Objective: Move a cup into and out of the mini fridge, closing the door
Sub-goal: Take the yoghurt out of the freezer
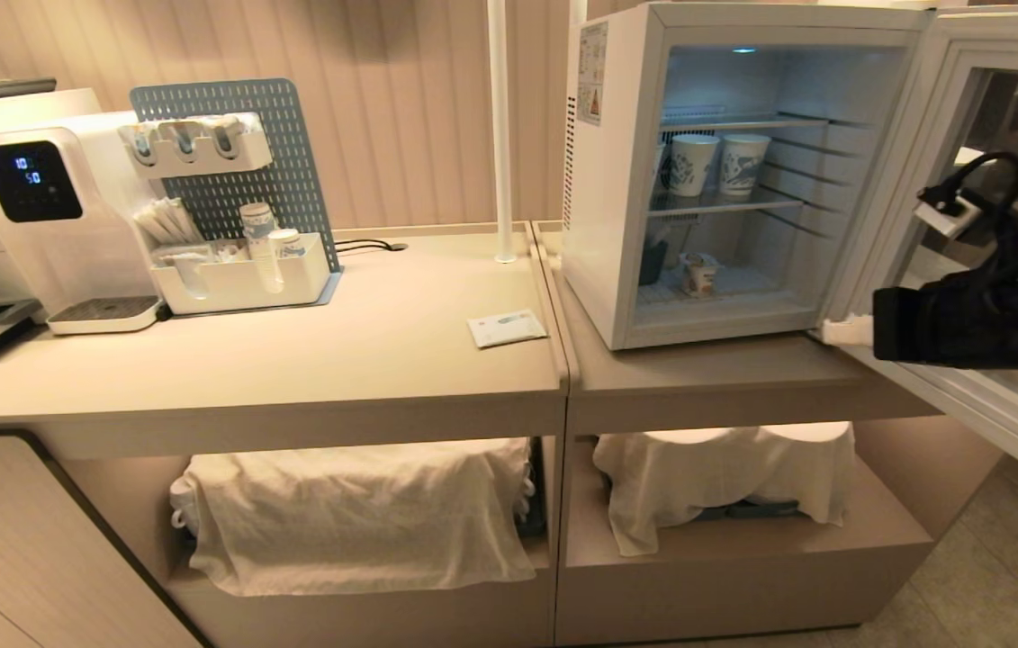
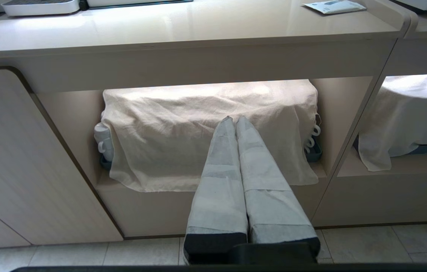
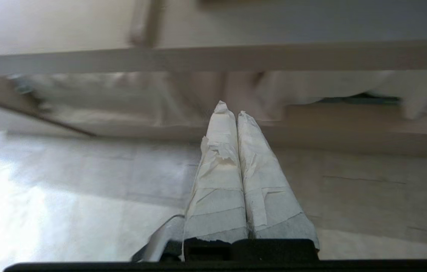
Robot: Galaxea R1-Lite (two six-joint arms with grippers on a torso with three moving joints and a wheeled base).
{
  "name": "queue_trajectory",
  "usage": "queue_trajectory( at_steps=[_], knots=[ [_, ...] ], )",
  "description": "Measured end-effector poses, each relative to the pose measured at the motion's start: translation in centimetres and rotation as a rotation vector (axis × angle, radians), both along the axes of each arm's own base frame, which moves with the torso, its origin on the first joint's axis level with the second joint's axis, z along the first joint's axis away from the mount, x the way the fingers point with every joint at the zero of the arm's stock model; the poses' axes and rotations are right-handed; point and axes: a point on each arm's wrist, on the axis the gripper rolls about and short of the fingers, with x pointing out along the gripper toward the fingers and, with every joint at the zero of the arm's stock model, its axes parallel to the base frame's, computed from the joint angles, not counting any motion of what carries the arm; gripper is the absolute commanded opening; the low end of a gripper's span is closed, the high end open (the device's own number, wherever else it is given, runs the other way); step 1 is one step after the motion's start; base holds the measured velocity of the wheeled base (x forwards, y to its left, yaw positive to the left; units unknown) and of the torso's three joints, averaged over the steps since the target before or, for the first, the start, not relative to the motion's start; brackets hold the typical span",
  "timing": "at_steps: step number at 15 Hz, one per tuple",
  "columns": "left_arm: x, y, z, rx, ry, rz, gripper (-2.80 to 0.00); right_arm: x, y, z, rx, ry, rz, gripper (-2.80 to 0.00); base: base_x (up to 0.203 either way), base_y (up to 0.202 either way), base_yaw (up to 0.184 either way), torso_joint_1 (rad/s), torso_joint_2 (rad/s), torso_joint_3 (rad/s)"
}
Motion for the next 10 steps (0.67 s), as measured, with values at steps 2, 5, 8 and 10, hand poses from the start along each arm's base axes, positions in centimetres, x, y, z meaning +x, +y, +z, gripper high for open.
queue_trajectory(
  at_steps=[2,5,8,10],
  knots=[
    [0.0,0.0,0.0,0.000,0.000,0.000,-2.80,2.7,0.1,-1.6,-0.073,0.019,-0.045,-2.80,0.000,0.000,0.000,0.000,0.00,0.000],
    [0.0,0.0,0.0,0.000,0.000,0.000,-2.80,6.4,0.5,-3.5,-0.110,0.020,-0.025,-2.80,0.000,0.000,0.000,0.000,0.00,0.000],
    [0.0,0.0,0.0,0.000,0.000,0.000,-2.80,9.9,0.9,-5.0,-0.125,0.007,-0.020,-2.80,0.000,0.000,0.000,0.000,0.00,0.000],
    [0.0,0.0,0.0,0.000,0.000,0.000,-2.80,12.0,1.1,-6.3,-0.126,-0.024,-0.021,-2.80,0.000,0.000,0.000,0.000,0.00,0.000]
  ],
)
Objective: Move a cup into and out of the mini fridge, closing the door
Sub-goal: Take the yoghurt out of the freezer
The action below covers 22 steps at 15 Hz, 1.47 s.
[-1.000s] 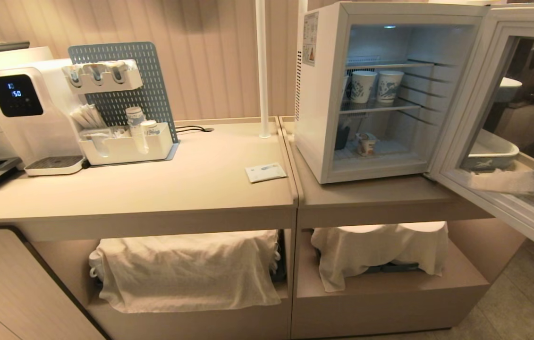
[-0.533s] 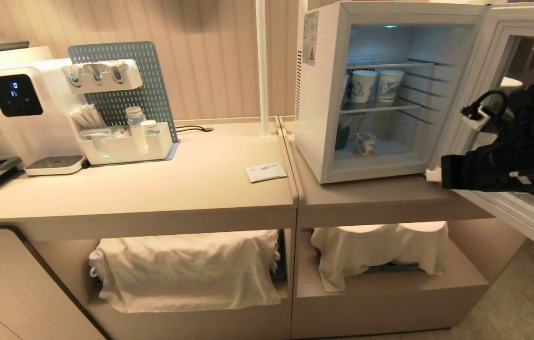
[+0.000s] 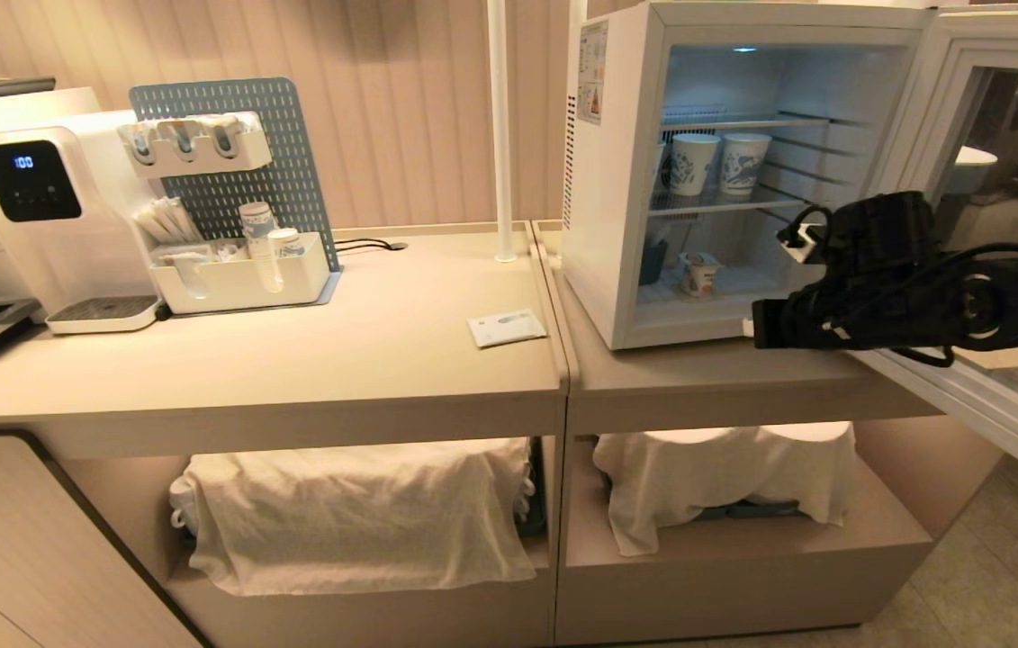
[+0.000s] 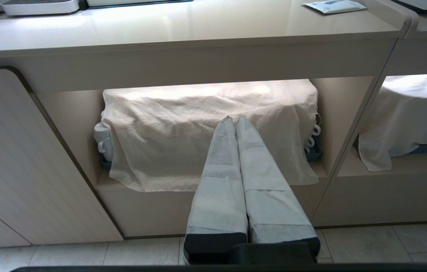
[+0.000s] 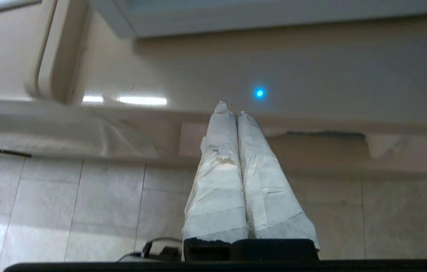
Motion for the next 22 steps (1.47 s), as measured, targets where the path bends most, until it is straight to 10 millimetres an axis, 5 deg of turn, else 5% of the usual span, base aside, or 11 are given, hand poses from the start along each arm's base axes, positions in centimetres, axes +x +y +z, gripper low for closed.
queue_trajectory(
  at_steps=[10,22],
  knots=[
    [0.0,0.0,0.0,0.000,0.000,0.000,-2.80,4.7,-2.6,-3.3,0.007,-0.085,-0.078,-2.80,0.000,0.000,0.000,0.000,0.00,0.000],
    [0.0,0.0,0.0,0.001,0.000,0.001,-2.80,7.3,-1.1,-4.1,-0.001,-0.183,-0.039,-2.80,0.000,0.000,0.000,0.000,0.00,0.000]
  ],
)
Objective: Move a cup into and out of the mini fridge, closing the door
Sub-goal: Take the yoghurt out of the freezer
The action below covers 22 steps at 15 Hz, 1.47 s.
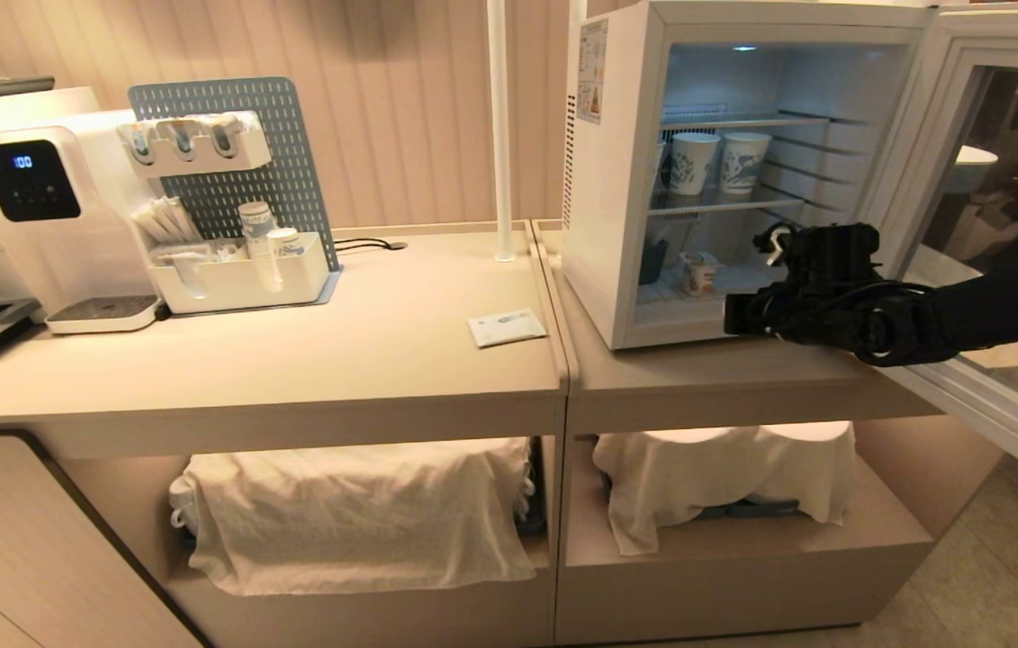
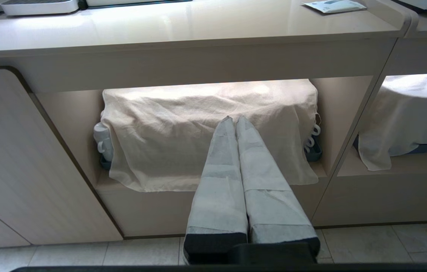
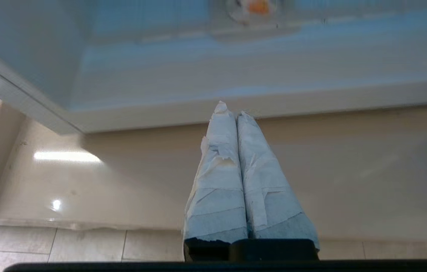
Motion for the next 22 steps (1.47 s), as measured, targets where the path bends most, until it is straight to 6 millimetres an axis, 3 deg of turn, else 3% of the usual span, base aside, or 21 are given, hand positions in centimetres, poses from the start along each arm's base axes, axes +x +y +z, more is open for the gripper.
queue_trajectory(
  at_steps=[5,12,22],
  knots=[
    [0.0,0.0,0.0,0.000,0.000,0.000,-2.80,0.7,0.4,-1.1,-0.015,-0.005,0.009,-2.80,0.000,0.000,0.000,0.000,0.00,0.000],
    [0.0,0.0,0.0,-0.001,0.000,0.000,-2.80,1.7,0.4,-0.7,-0.016,-0.068,0.012,-2.80,0.000,0.000,0.000,0.000,0.00,0.000],
    [0.0,0.0,0.0,0.000,0.000,0.000,-2.80,1.3,0.5,-1.3,-0.021,0.005,0.017,-2.80,0.000,0.000,0.000,0.000,0.00,0.000]
  ],
)
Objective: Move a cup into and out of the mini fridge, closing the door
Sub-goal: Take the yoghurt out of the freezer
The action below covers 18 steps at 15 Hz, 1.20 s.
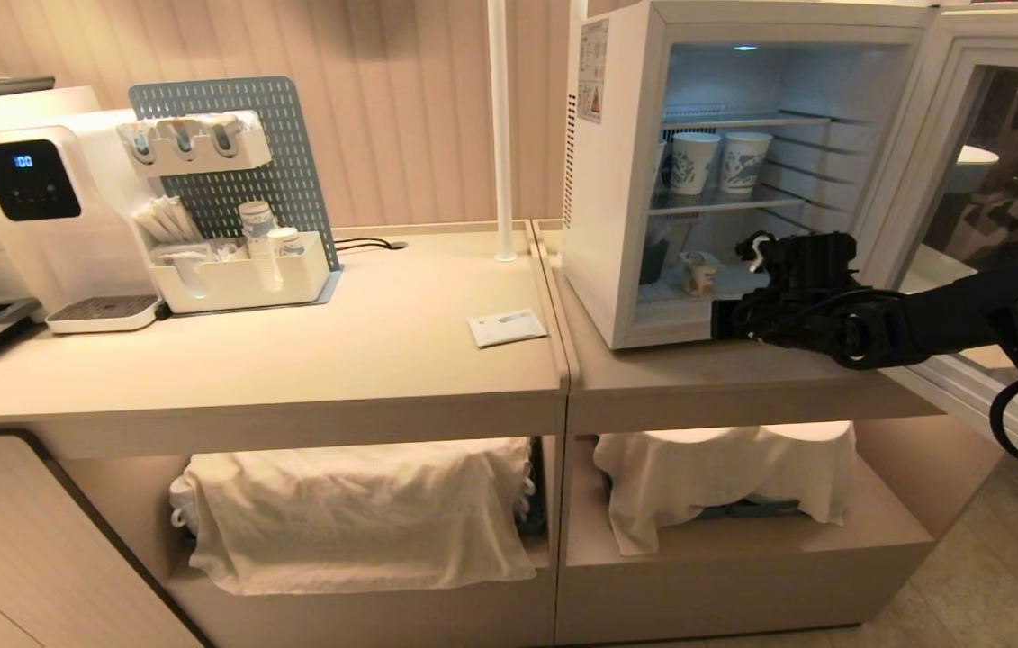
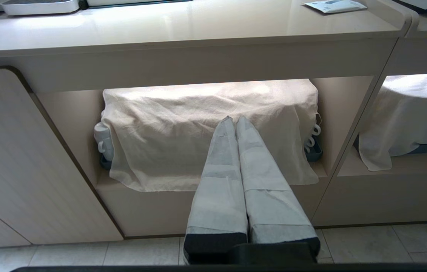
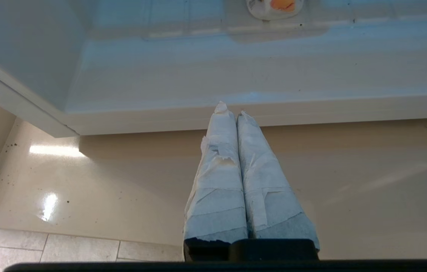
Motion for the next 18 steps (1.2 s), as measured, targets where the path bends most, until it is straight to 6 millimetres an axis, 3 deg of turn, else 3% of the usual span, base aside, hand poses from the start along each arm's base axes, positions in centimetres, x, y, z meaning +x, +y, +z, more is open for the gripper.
queue_trajectory(
  at_steps=[1,12,18],
  knots=[
    [0.0,0.0,0.0,0.000,0.000,0.000,-2.80,0.0,0.1,0.0,-0.003,-0.001,-0.001,0.00,0.000,0.000,0.000,0.000,0.00,0.000],
    [0.0,0.0,0.0,0.000,0.000,0.000,-2.80,0.3,-0.2,2.6,-0.021,-0.090,-0.001,0.00,0.000,0.000,0.000,0.000,0.00,0.000],
    [0.0,0.0,0.0,0.000,0.000,0.000,-2.80,1.9,-1.3,3.3,-0.021,-0.116,-0.026,0.00,0.000,0.000,0.000,0.000,0.00,0.000]
  ],
)
